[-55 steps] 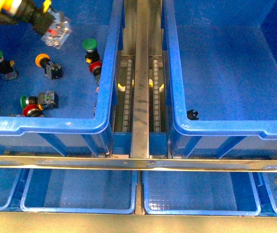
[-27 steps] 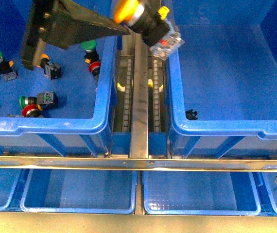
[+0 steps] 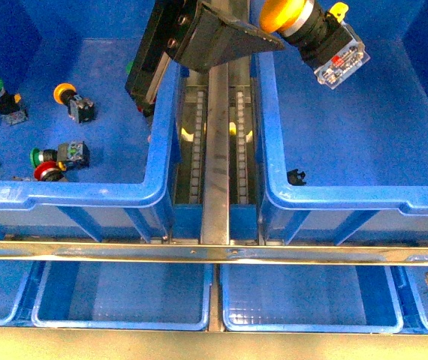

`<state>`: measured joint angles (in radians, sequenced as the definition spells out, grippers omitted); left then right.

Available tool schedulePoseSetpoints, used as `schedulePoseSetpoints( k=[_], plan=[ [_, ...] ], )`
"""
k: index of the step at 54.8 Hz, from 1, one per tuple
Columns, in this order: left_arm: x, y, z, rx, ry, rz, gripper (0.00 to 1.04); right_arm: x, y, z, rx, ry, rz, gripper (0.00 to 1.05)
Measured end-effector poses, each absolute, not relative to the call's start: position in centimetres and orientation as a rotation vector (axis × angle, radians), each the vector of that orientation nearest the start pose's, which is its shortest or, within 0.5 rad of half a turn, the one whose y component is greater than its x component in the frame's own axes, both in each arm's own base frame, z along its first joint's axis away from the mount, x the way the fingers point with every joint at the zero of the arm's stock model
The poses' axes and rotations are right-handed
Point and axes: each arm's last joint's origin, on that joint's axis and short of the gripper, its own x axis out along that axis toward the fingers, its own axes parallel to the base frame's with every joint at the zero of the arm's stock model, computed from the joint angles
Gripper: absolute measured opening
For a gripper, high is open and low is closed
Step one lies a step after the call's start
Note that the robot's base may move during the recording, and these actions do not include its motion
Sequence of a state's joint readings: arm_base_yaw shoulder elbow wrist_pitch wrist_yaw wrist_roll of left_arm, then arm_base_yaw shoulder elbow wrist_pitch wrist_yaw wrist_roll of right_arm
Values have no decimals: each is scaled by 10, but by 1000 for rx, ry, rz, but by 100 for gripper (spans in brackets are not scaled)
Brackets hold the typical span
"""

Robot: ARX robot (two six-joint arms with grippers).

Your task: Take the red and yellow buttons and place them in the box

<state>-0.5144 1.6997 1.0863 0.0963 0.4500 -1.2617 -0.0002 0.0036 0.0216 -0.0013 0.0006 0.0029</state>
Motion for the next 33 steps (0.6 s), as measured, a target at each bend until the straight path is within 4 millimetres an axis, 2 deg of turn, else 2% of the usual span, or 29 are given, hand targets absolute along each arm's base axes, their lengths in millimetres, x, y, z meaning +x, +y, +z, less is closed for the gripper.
schedulePoseSetpoints(
  k=[10, 15, 17, 22, 33],
  plan=[
    [324, -202, 227, -1104, 1054, -469, 35, 97, 0, 170, 1, -6, 4, 98],
    [325, -207, 227, -1099, 1058, -470, 35, 100, 3, 168, -83, 295, 96, 98],
    [326, -210, 226, -1096, 1058, -471, 35, 105, 5, 165, -140, 400, 139, 98],
    [325, -214, 227, -1090, 1064, -477, 35, 122, 9, 159, -246, 457, 226, 98],
    [325, -215, 226, -1084, 1065, -468, 35, 179, 24, 163, -430, 333, 309, 98]
  ],
)
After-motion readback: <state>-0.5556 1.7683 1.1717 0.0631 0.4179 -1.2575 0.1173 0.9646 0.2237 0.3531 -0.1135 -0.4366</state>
